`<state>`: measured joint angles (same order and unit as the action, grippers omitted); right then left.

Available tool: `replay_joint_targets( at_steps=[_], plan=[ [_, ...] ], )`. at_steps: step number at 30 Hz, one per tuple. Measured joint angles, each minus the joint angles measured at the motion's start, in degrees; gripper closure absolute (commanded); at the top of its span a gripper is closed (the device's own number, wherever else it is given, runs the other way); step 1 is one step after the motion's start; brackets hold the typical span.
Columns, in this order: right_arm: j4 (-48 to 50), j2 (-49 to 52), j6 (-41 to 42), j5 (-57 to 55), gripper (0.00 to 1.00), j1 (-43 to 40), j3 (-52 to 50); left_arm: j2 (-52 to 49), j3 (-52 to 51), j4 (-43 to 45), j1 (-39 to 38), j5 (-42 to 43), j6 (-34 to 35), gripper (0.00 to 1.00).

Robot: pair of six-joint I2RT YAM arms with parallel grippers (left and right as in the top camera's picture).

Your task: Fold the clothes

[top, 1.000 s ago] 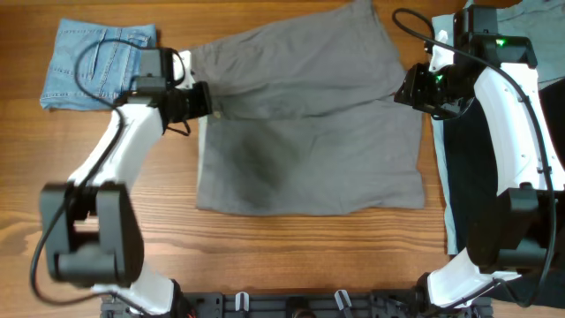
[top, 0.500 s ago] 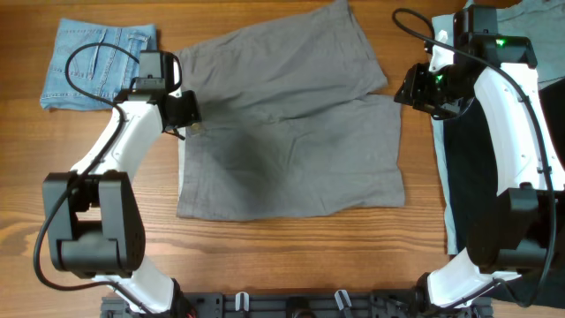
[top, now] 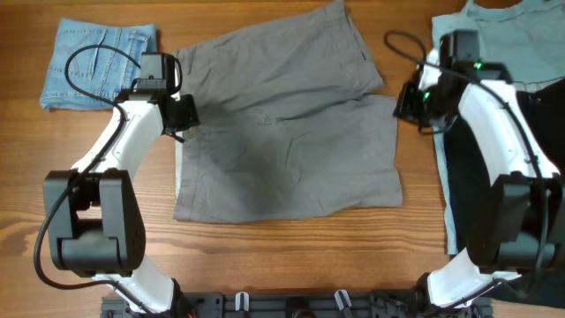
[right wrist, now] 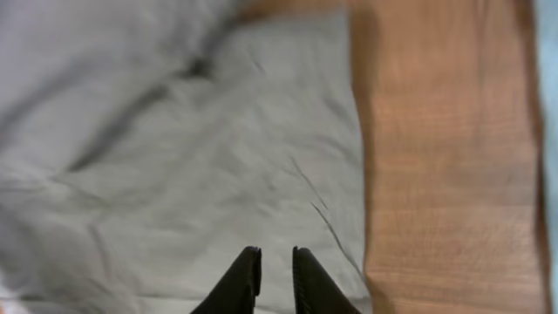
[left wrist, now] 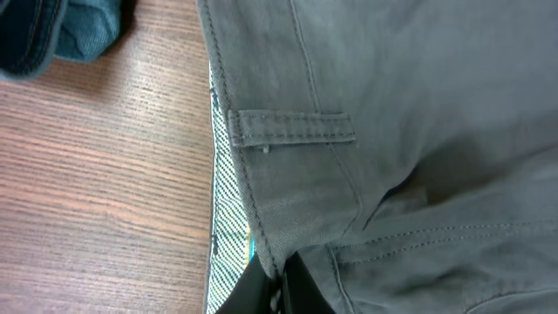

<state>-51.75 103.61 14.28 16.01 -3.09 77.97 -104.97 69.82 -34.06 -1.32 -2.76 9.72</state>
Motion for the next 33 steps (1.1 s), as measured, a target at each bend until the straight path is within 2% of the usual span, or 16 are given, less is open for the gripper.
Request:
replay_joint_targets(
  at_steps=[7, 11, 20, 21, 22, 23, 25, 29, 33],
  plan=[
    [8.02, 0.09, 4.59, -5.62, 0.82, 0.0, -8.63, 0.39, 0.0, -0.76, 0.0, 0.04, 0.0, 0.96],
    [18.16, 0.44, 6.08, -8.68, 0.78, 0.0, -12.83, 1.73, 0.0, -1.42, 0.0, 0.04, 0.0, 0.96],
    [22.12, 3.58, 4.22, -4.26, 0.77, 0.0, -14.21, 4.48, 0.0, -3.28, 0.0, -0.87, 0.0, 0.95],
    [22.16, 3.93, 4.0, -4.0, 0.76, 0.0, -14.21, 4.48, 0.0, -3.5, 0.0, -1.16, 0.0, 0.84],
    [22.21, 4.31, 3.8, -3.91, 0.74, 0.0, -14.21, 4.48, 0.0, -3.8, 0.0, -1.81, 0.02, 0.59],
    [22.18, 4.7, 3.63, -3.74, 0.69, 0.0, -14.23, 4.48, 0.0, -4.24, 0.0, -2.71, -0.04, 0.44],
    [22.25, 5.14, 3.52, -3.23, 0.64, -0.04, -14.19, 4.48, 0.0, -6.01, 0.02, -5.84, 0.76, 0.25],
    [21.68, 5.09, 2.67, -2.43, 0.6, -0.09, -14.05, 4.48, 0.0, -10.16, 1.09, -9.73, 2.08, 0.22],
    [19.61, 4.68, 2.1, -2.08, 0.59, -0.22, -14.03, 4.48, 0.0, -13.68, 2.51, -9.55, 2.43, 0.22]
  ],
)
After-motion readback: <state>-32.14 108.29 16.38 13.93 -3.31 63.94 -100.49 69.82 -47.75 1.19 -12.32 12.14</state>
